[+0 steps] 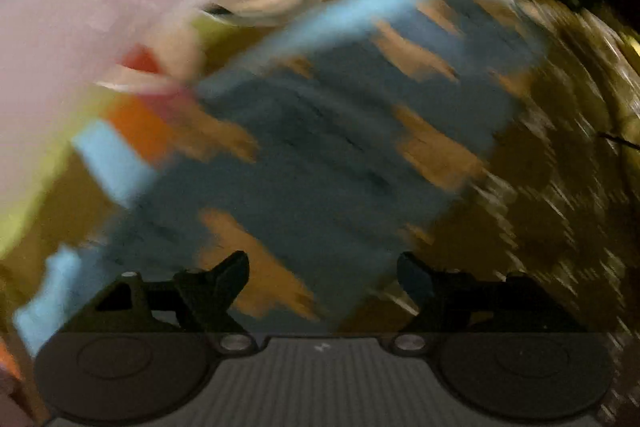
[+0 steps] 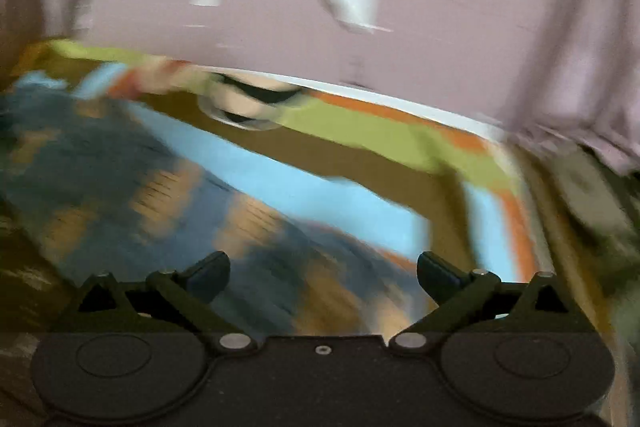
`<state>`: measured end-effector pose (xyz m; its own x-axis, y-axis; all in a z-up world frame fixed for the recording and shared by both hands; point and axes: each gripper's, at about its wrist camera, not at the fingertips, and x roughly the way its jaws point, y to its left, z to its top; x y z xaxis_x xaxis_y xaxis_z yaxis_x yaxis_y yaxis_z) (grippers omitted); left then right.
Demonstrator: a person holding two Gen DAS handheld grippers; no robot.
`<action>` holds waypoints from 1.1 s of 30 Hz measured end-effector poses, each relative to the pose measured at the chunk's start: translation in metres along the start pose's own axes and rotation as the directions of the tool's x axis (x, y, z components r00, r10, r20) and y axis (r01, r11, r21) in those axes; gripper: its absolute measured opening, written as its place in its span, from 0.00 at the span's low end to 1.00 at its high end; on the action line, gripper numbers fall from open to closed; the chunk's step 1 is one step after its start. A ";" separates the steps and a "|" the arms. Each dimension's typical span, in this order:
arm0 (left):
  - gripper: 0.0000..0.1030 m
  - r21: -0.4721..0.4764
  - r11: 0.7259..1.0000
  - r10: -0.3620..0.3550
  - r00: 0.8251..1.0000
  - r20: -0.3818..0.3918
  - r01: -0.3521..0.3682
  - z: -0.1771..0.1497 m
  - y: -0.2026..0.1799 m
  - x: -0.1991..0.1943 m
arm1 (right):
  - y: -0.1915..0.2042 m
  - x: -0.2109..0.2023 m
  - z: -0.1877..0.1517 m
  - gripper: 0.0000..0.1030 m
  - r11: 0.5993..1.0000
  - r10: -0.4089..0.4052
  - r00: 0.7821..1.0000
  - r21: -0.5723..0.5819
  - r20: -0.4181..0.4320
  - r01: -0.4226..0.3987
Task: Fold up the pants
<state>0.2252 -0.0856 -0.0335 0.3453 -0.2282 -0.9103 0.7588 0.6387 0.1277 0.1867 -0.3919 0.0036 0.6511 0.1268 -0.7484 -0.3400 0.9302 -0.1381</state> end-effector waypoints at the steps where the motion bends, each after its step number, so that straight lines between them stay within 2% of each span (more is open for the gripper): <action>1: 0.83 -0.018 0.999 0.046 0.997 0.056 -0.045 0.005 0.012 -0.005 | 0.011 0.008 0.015 0.98 0.998 0.043 0.998 -0.038 -0.040 -0.045; 2: 0.84 -0.045 0.996 0.086 0.991 0.107 -0.082 0.010 0.023 -0.008 | 0.022 0.019 0.028 0.98 0.992 0.080 0.993 -0.086 -0.087 -0.088; 4: 0.86 -0.117 0.988 0.117 0.977 0.180 -0.097 0.023 0.046 -0.007 | 0.048 0.040 0.047 0.97 0.967 0.114 0.984 -0.212 -0.137 -0.142; 6: 0.86 -0.150 0.984 0.118 0.975 0.187 -0.091 0.035 0.063 0.005 | 0.073 0.056 0.059 0.93 0.928 0.142 0.985 -0.333 -0.102 -0.168; 7: 0.86 -0.142 0.986 0.115 0.978 0.177 -0.090 0.040 0.069 0.012 | 0.083 0.064 0.064 0.93 0.905 0.169 0.984 -0.387 -0.050 -0.175; 9: 0.83 -0.101 0.993 0.077 0.981 0.177 -0.060 0.048 0.074 0.024 | 0.091 0.074 0.069 0.93 0.883 0.243 0.970 -0.420 0.023 -0.212; 11: 0.83 -0.095 0.995 0.036 0.974 0.226 -0.015 0.052 0.080 0.029 | 0.092 0.085 0.076 0.93 0.870 0.301 0.953 -0.420 0.038 -0.258; 14: 0.84 -0.126 0.990 -0.025 0.967 0.252 0.058 0.054 0.088 0.037 | 0.086 0.105 0.086 0.93 0.867 0.366 0.931 -0.362 -0.006 -0.343; 17: 0.84 -0.156 0.984 -0.043 0.972 0.231 0.081 0.052 0.092 0.047 | 0.076 0.119 0.093 0.94 0.896 0.390 0.921 -0.226 -0.011 -0.382; 19: 0.81 -0.163 0.984 -0.028 0.974 0.225 0.065 0.054 0.093 0.055 | 0.071 0.129 0.092 0.94 0.906 0.395 0.919 -0.158 -0.022 -0.393; 20: 0.73 -0.173 0.983 -0.026 0.977 0.213 0.064 0.053 0.094 0.058 | 0.070 0.134 0.092 0.89 0.914 0.379 0.924 -0.136 -0.052 -0.383; 21: 0.59 -0.187 0.980 -0.034 0.979 0.202 0.072 0.052 0.097 0.062 | 0.069 0.137 0.092 0.82 0.917 0.375 0.926 -0.126 -0.048 -0.378; 23: 0.38 -0.235 0.966 -0.065 0.983 0.173 0.105 0.049 0.104 0.069 | 0.068 0.140 0.089 0.75 0.921 0.366 0.930 -0.127 -0.046 -0.368; 25: 0.33 -0.269 0.957 -0.070 0.986 0.154 0.110 0.047 0.109 0.075 | 0.071 0.141 0.087 0.66 0.919 0.366 0.929 -0.134 -0.053 -0.370; 27: 0.19 -0.278 0.956 -0.057 0.988 0.143 0.095 0.047 0.112 0.076 | 0.075 0.144 0.086 0.50 0.918 0.364 0.929 -0.144 -0.067 -0.370; 29: 0.11 -0.289 0.953 -0.051 0.989 0.142 0.091 0.049 0.113 0.075 | 0.079 0.147 0.083 0.40 0.913 0.366 0.927 -0.158 -0.084 -0.375; 32: 0.07 -0.280 0.959 -0.009 0.989 0.151 0.052 0.052 0.110 0.072 | 0.082 0.148 0.083 0.12 0.919 0.353 0.931 -0.153 -0.092 -0.363; 33: 0.07 -0.274 0.961 0.012 0.987 0.159 0.033 0.054 0.107 0.069 | 0.080 0.147 0.085 0.09 0.923 0.349 0.934 -0.143 -0.082 -0.357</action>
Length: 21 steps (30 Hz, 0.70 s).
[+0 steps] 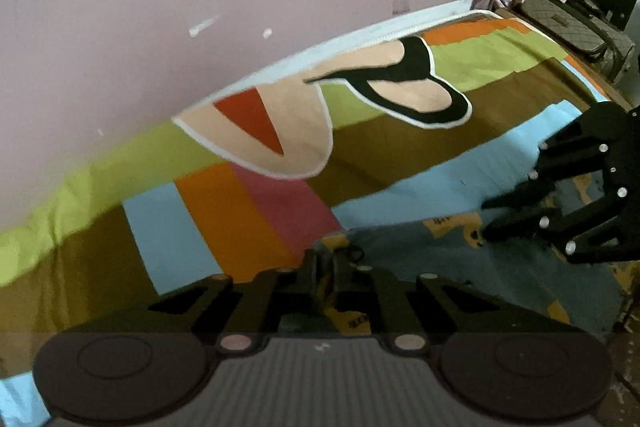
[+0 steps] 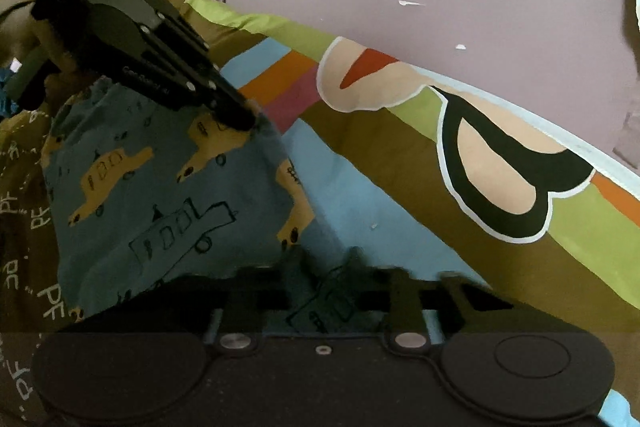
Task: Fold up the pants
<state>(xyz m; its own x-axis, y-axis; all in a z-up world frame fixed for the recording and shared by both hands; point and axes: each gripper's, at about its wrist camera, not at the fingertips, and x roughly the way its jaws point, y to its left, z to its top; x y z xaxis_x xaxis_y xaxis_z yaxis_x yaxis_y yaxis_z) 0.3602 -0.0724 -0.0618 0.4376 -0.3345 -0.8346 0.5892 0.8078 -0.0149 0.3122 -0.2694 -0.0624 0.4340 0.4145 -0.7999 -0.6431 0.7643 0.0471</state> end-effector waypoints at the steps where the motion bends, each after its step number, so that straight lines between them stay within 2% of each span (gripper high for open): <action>1: 0.07 0.006 1.000 0.013 1.000 0.014 -0.013 0.001 -0.003 -0.002 | 0.000 -0.003 0.001 0.06 1.000 -0.007 1.000 0.000 0.010 0.007; 5: 0.07 0.021 0.998 0.054 0.998 0.033 -0.055 0.001 -0.009 -0.004 | 0.001 -0.005 0.002 0.05 0.998 -0.049 0.999 -0.024 0.016 0.050; 7: 0.08 0.029 0.997 0.075 0.997 0.020 -0.076 -0.001 -0.011 0.001 | 0.001 0.001 0.002 0.18 0.996 -0.089 0.996 -0.028 -0.005 0.088; 8: 0.10 0.032 0.995 0.090 0.996 0.012 -0.091 -0.002 -0.013 0.005 | -0.001 0.003 0.001 0.32 0.994 -0.107 0.994 -0.025 -0.016 0.107; 9: 0.18 0.033 0.993 0.114 0.993 0.007 -0.114 -0.003 -0.015 0.008 | -0.002 0.003 0.000 0.44 0.992 -0.129 0.991 -0.017 -0.020 0.129; 10: 0.22 0.026 0.991 0.132 0.991 0.008 -0.132 -0.003 -0.017 0.009 | -0.004 0.000 0.000 0.49 0.989 -0.149 0.989 -0.006 -0.024 0.148; 12: 0.51 0.010 0.985 0.170 0.985 0.027 -0.170 -0.002 -0.021 0.003 | -0.006 -0.014 -0.002 0.61 0.983 -0.183 0.983 0.009 0.002 0.183; 14: 0.65 0.033 0.983 0.180 0.981 0.079 -0.183 -0.004 -0.029 -0.011 | -0.003 -0.030 -0.010 0.75 0.974 -0.227 0.973 -0.017 0.035 0.227; 16: 0.71 0.050 0.980 0.187 0.974 0.125 -0.195 -0.009 -0.039 -0.025 | 0.001 -0.048 -0.024 0.78 0.967 -0.251 0.966 -0.033 0.060 0.254; 18: 0.80 0.074 0.983 0.153 0.976 0.157 -0.167 -0.018 -0.051 -0.038 | 0.006 -0.062 -0.042 0.80 0.963 -0.263 0.963 -0.034 0.064 0.266; 21: 0.83 0.121 0.981 0.135 0.979 0.151 -0.154 -0.037 -0.072 -0.040 | 0.013 -0.074 -0.067 0.82 0.951 -0.306 0.951 -0.030 0.053 0.308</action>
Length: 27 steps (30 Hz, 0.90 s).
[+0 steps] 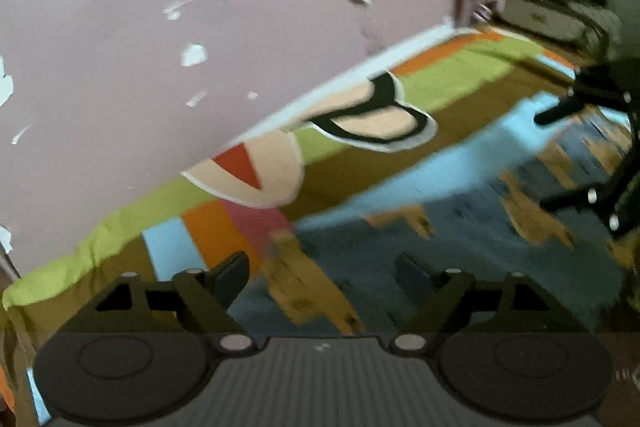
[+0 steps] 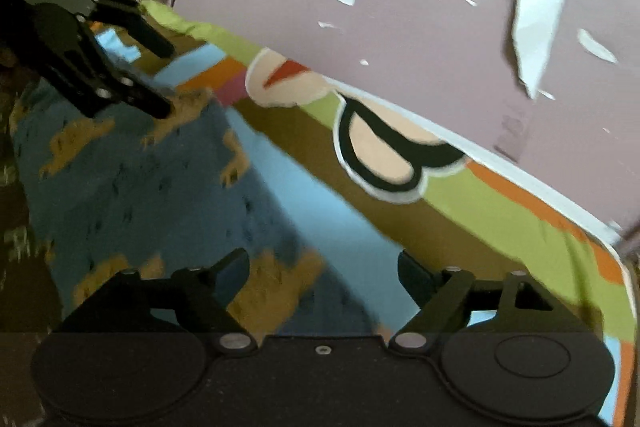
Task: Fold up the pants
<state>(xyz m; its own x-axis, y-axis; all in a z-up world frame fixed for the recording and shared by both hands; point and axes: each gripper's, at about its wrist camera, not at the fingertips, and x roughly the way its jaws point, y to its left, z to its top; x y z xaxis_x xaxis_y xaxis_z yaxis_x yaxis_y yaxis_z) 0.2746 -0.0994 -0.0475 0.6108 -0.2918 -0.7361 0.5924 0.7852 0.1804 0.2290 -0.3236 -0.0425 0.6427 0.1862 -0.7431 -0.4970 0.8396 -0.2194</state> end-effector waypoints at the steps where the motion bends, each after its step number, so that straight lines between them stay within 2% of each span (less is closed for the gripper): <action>1: 0.83 0.022 1.000 -0.002 1.000 -0.020 0.002 -0.004 -0.008 0.002 | -0.001 -0.003 -0.010 0.82 1.000 -0.016 1.000 0.014 -0.006 0.016; 3: 0.83 0.058 0.998 0.010 0.998 -0.069 -0.006 -0.012 -0.020 0.010 | -0.008 -0.001 -0.024 0.82 0.996 -0.042 0.999 0.076 -0.022 0.044; 5: 0.84 0.067 0.997 0.043 0.988 -0.147 -0.033 -0.022 -0.026 0.023 | -0.021 0.002 -0.036 0.82 0.980 -0.094 0.995 0.175 -0.041 0.099; 6: 0.89 0.051 0.998 0.054 0.987 -0.150 -0.047 -0.026 -0.026 0.025 | -0.028 0.005 -0.040 0.82 0.965 -0.124 0.991 0.226 -0.059 0.134; 7: 0.92 0.020 0.998 0.066 0.988 -0.139 -0.063 -0.029 -0.024 0.025 | -0.035 0.008 -0.047 0.83 0.949 -0.161 0.984 0.262 -0.081 0.177; 9: 0.95 -0.030 0.997 0.068 0.984 -0.166 -0.074 -0.029 -0.019 0.026 | -0.049 0.009 -0.060 0.94 0.921 -0.245 0.964 0.286 -0.106 0.265; 10: 0.95 -0.050 0.996 0.065 0.982 -0.179 -0.075 -0.029 -0.016 0.025 | -0.055 0.009 -0.065 0.96 0.913 -0.270 0.957 0.286 -0.109 0.290; 13: 0.96 -0.045 0.994 0.089 0.974 -0.207 -0.100 -0.027 -0.009 0.024 | -0.072 -0.001 -0.079 0.97 0.887 -0.343 0.931 0.282 -0.126 0.365; 16: 0.96 -0.039 0.991 0.119 0.971 -0.208 -0.130 -0.020 -0.007 0.019 | -0.088 -0.025 -0.091 0.97 0.830 -0.416 0.899 0.347 -0.136 0.436; 18: 0.96 -0.066 0.990 0.109 0.981 -0.160 -0.121 -0.013 -0.007 0.010 | -0.092 -0.045 -0.101 0.98 0.807 -0.416 0.903 0.413 -0.111 0.422; 22: 0.97 -0.123 0.992 0.024 0.999 -0.047 -0.030 0.015 -0.025 0.009 | -0.087 -0.072 -0.123 0.99 0.758 -0.396 0.913 0.527 -0.095 0.384; 25: 0.97 -0.140 0.988 -0.068 0.998 -0.002 0.067 0.043 -0.057 0.023 | -0.078 -0.089 -0.148 0.99 0.701 -0.342 0.936 0.641 -0.085 0.314; 27: 0.97 -0.121 0.983 -0.136 0.990 0.040 0.140 0.063 -0.084 0.034 | -0.072 -0.096 -0.161 0.98 0.661 -0.299 0.952 0.704 -0.071 0.261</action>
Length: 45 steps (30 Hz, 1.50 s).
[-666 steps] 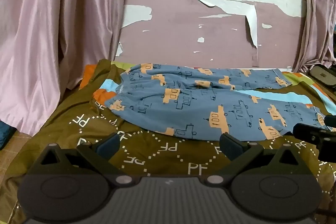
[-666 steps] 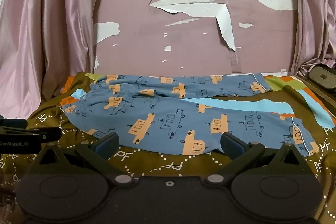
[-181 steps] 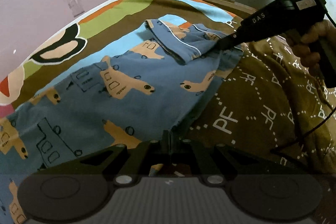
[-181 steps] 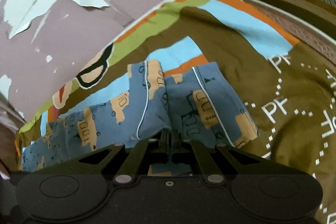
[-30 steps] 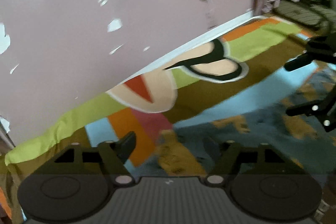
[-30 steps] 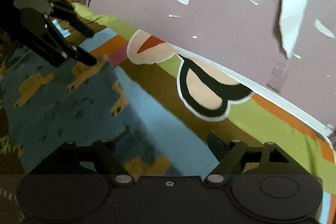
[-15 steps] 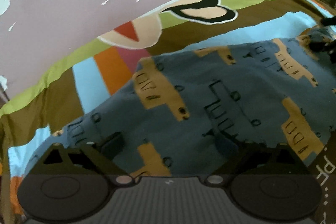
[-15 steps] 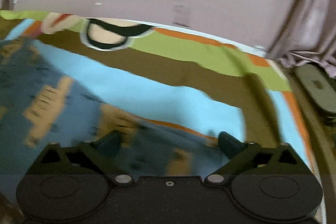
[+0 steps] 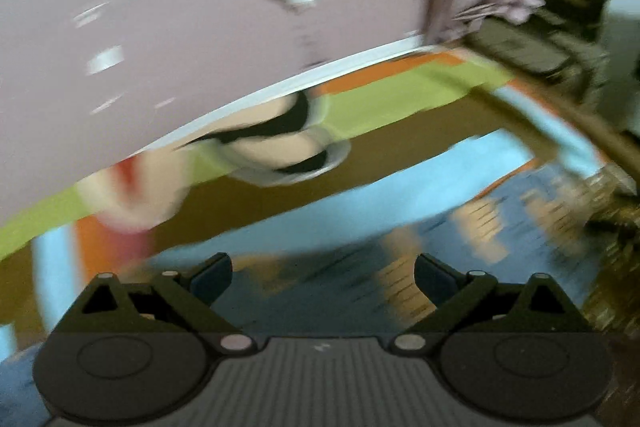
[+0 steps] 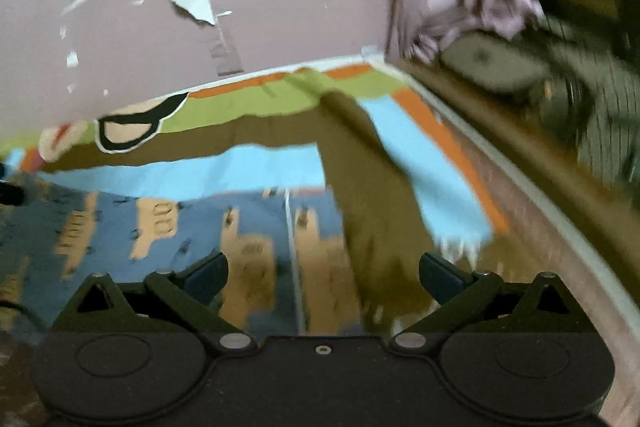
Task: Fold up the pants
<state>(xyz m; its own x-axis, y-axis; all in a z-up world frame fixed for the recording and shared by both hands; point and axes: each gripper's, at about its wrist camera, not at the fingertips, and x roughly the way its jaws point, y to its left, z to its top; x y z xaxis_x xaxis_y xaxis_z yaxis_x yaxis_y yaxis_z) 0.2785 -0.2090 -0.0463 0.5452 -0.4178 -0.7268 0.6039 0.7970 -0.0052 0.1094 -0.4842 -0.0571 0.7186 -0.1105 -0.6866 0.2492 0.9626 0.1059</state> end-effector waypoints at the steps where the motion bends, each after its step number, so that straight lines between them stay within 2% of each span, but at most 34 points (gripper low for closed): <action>1: 0.97 0.019 0.999 -0.032 0.999 0.014 0.032 0.006 -0.015 0.006 | 0.001 -0.007 -0.006 0.98 0.999 0.026 1.000 0.037 -0.010 -0.025; 4: 0.97 0.088 0.989 -0.121 0.992 0.032 0.117 0.025 -0.061 0.028 | -0.010 -0.021 -0.022 0.98 0.975 0.136 0.991 0.180 -0.019 -0.130; 6: 0.97 0.133 0.980 -0.152 0.988 0.024 0.147 0.030 -0.091 0.044 | -0.017 -0.025 -0.033 0.98 0.950 0.200 0.979 0.251 -0.031 -0.186; 9: 0.97 0.167 0.971 -0.171 0.985 0.002 0.169 0.036 -0.126 0.072 | -0.026 -0.027 -0.045 0.98 0.923 0.243 0.969 0.314 -0.033 -0.221; 13: 0.97 0.159 0.971 -0.171 0.984 -0.048 0.176 0.031 -0.152 0.105 | -0.037 -0.021 -0.041 0.99 0.900 0.293 0.956 0.343 -0.017 -0.269; 15: 0.98 0.149 0.974 -0.161 0.984 -0.073 0.170 0.021 -0.152 0.115 | -0.042 -0.016 -0.039 0.99 0.879 0.313 0.950 0.381 -0.008 -0.287; 17: 0.99 0.173 0.971 -0.163 0.986 -0.032 0.166 0.010 -0.152 0.115 | -0.048 -0.012 -0.035 0.97 0.856 0.328 0.945 0.420 0.011 -0.302; 19: 0.99 0.205 0.964 -0.171 0.985 -0.020 0.171 0.004 -0.148 0.112 | -0.054 -0.010 -0.037 0.94 0.833 0.326 0.945 0.463 0.032 -0.303; 21: 1.00 0.199 0.961 -0.190 0.982 -0.024 0.191 0.004 -0.141 0.109 | -0.057 -0.009 -0.037 0.89 0.819 0.319 0.947 0.488 0.047 -0.301; 27: 1.00 0.075 0.969 -0.232 0.972 -0.040 0.235 0.014 -0.118 0.103 | -0.059 -0.005 -0.036 0.67 0.797 0.244 0.968 0.556 0.059 -0.235; 30: 1.00 0.008 0.972 -0.232 0.971 -0.056 0.233 0.023 -0.111 0.103 | -0.056 -0.003 -0.032 0.59 0.791 0.204 0.978 0.582 0.041 -0.189; 31: 1.00 -0.013 0.972 -0.235 0.970 -0.063 0.234 0.026 -0.108 0.103 | -0.053 -0.003 -0.030 0.57 0.800 0.178 0.984 0.578 0.027 -0.161; 34: 0.99 -0.083 0.962 -0.266 0.961 -0.077 0.259 0.035 -0.102 0.099 | -0.047 -0.004 -0.029 0.38 0.830 0.115 0.993 0.549 -0.006 -0.093; 35: 0.99 -0.100 0.960 -0.269 0.960 -0.079 0.261 0.039 -0.101 0.097 | -0.045 -0.005 -0.029 0.27 0.841 0.090 0.996 0.537 -0.016 -0.067; 36: 0.99 -0.109 0.959 -0.272 0.959 -0.079 0.262 0.043 -0.102 0.096 | -0.042 -0.007 -0.029 0.23 0.854 0.071 0.997 0.518 -0.015 -0.053; 39: 0.99 -0.122 0.954 -0.285 0.955 -0.080 0.274 0.056 -0.107 0.090 | -0.025 -0.014 -0.026 0.16 0.920 0.020 1.000 0.391 0.019 -0.025; 41: 0.99 -0.131 0.947 -0.306 0.948 -0.090 0.294 0.064 -0.111 0.088 | -0.004 -0.019 -0.022 0.16 0.974 -0.012 0.998 0.228 0.056 -0.001; 43: 0.99 -0.145 0.936 -0.336 0.936 -0.106 0.319 0.073 -0.116 0.086 | 0.014 -0.022 -0.021 0.15 0.997 -0.026 0.995 0.077 0.098 0.018; 45: 0.95 -0.168 0.923 -0.369 0.921 -0.126 0.347 0.080 -0.120 0.086 | 0.032 -0.024 -0.023 0.15 0.998 -0.028 0.991 -0.057 0.132 0.036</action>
<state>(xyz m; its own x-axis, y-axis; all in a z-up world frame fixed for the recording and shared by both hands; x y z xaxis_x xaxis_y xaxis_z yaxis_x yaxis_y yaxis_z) 0.2997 -0.3754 -0.0530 0.2060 -0.6241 -0.7537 0.6486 0.6638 -0.3724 0.0851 -0.4446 -0.0533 0.7908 -0.1695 -0.5881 0.2378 0.9705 0.0400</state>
